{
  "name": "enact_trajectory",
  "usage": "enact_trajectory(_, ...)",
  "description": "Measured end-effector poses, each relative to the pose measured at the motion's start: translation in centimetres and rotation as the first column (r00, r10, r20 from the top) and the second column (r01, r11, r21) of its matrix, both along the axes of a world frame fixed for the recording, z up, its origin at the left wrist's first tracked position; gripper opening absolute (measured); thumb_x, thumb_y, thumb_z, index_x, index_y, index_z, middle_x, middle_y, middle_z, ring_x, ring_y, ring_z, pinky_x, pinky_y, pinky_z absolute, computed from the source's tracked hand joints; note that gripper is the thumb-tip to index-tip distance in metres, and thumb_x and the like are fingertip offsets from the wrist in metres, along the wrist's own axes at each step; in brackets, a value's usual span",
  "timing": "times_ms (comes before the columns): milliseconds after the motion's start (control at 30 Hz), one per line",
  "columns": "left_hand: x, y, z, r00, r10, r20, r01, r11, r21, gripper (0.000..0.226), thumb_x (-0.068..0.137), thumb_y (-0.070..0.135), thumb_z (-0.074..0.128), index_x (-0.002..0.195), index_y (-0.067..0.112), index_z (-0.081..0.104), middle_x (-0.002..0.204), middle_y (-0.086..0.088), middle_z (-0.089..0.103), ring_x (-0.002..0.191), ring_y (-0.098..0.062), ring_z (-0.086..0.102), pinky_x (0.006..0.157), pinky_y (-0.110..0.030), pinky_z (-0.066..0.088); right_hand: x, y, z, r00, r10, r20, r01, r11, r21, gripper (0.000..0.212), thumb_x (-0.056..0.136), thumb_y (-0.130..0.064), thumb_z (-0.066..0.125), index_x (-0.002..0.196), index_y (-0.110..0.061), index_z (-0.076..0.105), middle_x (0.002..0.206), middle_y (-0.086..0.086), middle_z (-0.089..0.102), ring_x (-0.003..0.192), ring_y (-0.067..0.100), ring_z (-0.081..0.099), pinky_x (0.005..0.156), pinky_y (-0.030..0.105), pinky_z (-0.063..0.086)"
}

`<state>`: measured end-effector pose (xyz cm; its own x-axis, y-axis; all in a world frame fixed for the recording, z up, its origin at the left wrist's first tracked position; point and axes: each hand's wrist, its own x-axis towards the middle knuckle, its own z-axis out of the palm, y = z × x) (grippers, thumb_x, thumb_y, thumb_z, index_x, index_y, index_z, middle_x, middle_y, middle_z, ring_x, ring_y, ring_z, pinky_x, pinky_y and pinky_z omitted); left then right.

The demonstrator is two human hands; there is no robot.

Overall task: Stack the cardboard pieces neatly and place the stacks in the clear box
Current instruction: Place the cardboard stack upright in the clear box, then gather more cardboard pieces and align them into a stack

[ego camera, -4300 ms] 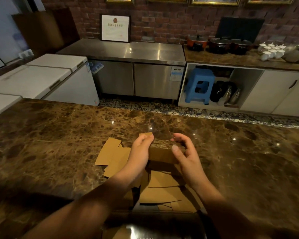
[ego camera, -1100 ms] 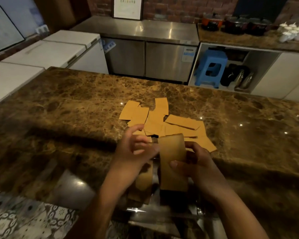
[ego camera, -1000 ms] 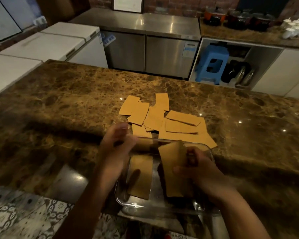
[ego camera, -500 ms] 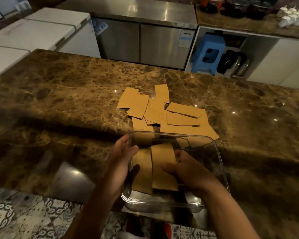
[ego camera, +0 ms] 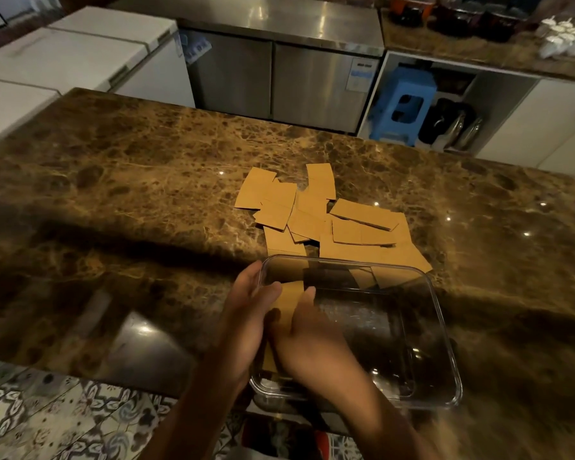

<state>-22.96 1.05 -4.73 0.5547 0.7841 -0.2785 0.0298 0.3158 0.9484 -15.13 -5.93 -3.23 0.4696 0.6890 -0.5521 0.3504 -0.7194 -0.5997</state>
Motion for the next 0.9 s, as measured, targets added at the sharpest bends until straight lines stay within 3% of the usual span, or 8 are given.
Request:
enact_trajectory(100, -0.5, -0.1, -0.2, 1.000, -0.003, 0.020, 0.004, 0.999, -0.033, 0.029, 0.091, 0.014, 0.055, 0.115, 0.030, 0.054, 0.091, 0.033, 0.072, 0.089, 0.015, 0.065, 0.070, -0.006, 0.049, 0.3, 0.1, 0.3, 0.987, -0.059, -0.152, 0.058, 0.998, -0.009, 0.083, 0.099, -0.047, 0.044, 0.158, -0.021, -0.008, 0.142, 0.007, 0.053, 0.092, 0.012, 0.059, 0.066, 0.022, 0.051)
enact_trajectory(167, -0.9, 0.3, 0.1, 1.000, 0.001, 0.002, -0.001, 0.999, -0.047, 0.048, 0.083, 0.030, 0.067, 0.129, 0.025, 0.053, 0.108, 0.016, 0.073, 0.101, 0.002, 0.067, 0.082, -0.020, 0.052, 1.3, 0.1, 0.1, 0.964, -0.142, -0.226, 0.147, 0.989, 0.006, 0.075, 0.097, -0.042, 0.048, 0.158, -0.022, 0.010, 0.144, 0.009, 0.050, 0.109, 0.023, 0.059, 0.077, 0.032, 0.057)
enact_trajectory(267, -1.2, 1.4, 0.4, 0.998, 0.022, -0.054, -0.023, 1.000, -0.015, 0.055, 0.082, 0.044, 0.057, 0.133, 0.024, 0.053, 0.124, 0.000, 0.066, 0.114, -0.015, 0.062, 0.095, -0.037, 0.049, 2.1, -0.4, 0.0, 0.935, -0.219, -0.278, 0.233, 0.972, 0.016, 0.064, 0.093, -0.040, 0.052, 0.150, -0.017, 0.033, 0.134, 0.008, 0.057, 0.116, 0.027, 0.056, 0.096, 0.044, 0.051)
enact_trajectory(400, -0.8, 1.5, -0.3, 1.000, -0.029, -0.005, 0.028, 0.996, -0.084, 0.038, 0.084, 0.046, 0.052, 0.117, 0.031, 0.061, 0.111, 0.017, 0.073, 0.102, 0.003, 0.066, 0.085, -0.021, 0.053, 1.8, -0.6, 0.3, 0.873, -0.228, -0.431, 0.262, 0.965, 0.019, 0.030, 0.094, -0.034, 0.053, 0.119, -0.019, 0.059, 0.111, 0.010, 0.066, 0.102, 0.027, 0.063, 0.083, 0.040, 0.054)
enact_trajectory(500, -0.6, 0.8, -0.2, 1.000, -0.015, -0.008, 0.014, 0.995, -0.098, 0.060, 0.079, 0.052, 0.056, 0.136, 0.035, 0.051, 0.134, 0.014, 0.059, 0.119, 0.003, 0.054, 0.104, -0.031, 0.041, 1.3, -0.6, 0.1, 0.824, -0.253, -0.507, 0.306, 0.952, 0.024, 0.025, 0.094, -0.030, 0.055, 0.117, -0.023, 0.061, 0.113, 0.012, 0.069, 0.105, 0.028, 0.066, 0.093, 0.048, 0.055)
enact_trajectory(667, -0.4, 0.9, -0.2, 0.999, -0.045, -0.002, 0.045, 0.993, -0.107, 0.039, 0.082, 0.050, 0.063, 0.119, 0.040, 0.056, 0.108, 0.027, 0.072, 0.098, 0.012, 0.064, 0.083, -0.022, 0.045, 1.5, -0.7, 0.0, 0.780, -0.221, -0.585, 0.300, 0.953, 0.040, 0.032, 0.090, -0.031, 0.060, 0.122, -0.029, 0.057, 0.111, 0.003, 0.070, 0.105, 0.020, 0.067, 0.095, 0.041, 0.054)
enact_trajectory(800, -0.7, 1.9, 0.0, 0.996, -0.043, -0.082, 0.033, 0.993, -0.116, 0.036, 0.087, 0.043, 0.060, 0.122, 0.032, 0.061, 0.125, 0.005, 0.068, 0.117, -0.013, 0.062, 0.094, -0.039, 0.047, 2.4, -0.9, 0.0, 0.897, -0.120, -0.426, 0.154, 0.987, 0.047, 0.075, 0.079, -0.047, 0.060, 0.147, -0.029, 0.036, 0.127, 0.000, 0.065, 0.116, 0.018, 0.062, 0.104, 0.043, 0.049)
enact_trajectory(900, -0.1, 4.4, 0.8, 0.969, 0.002, -0.248, -0.019, 0.998, -0.065, 0.012, 0.097, 0.030, 0.054, 0.101, 0.032, 0.065, 0.117, -0.002, 0.067, 0.103, -0.019, 0.062, 0.074, -0.035, 0.046, 5.8, -1.9, 1.8, 0.963, 0.069, -0.262, -0.036, 0.991, 0.126, 0.073, 0.083, -0.061, 0.056, 0.150, -0.037, 0.036, 0.140, -0.009, 0.057, 0.117, 0.002, 0.056, 0.099, 0.028, 0.045)
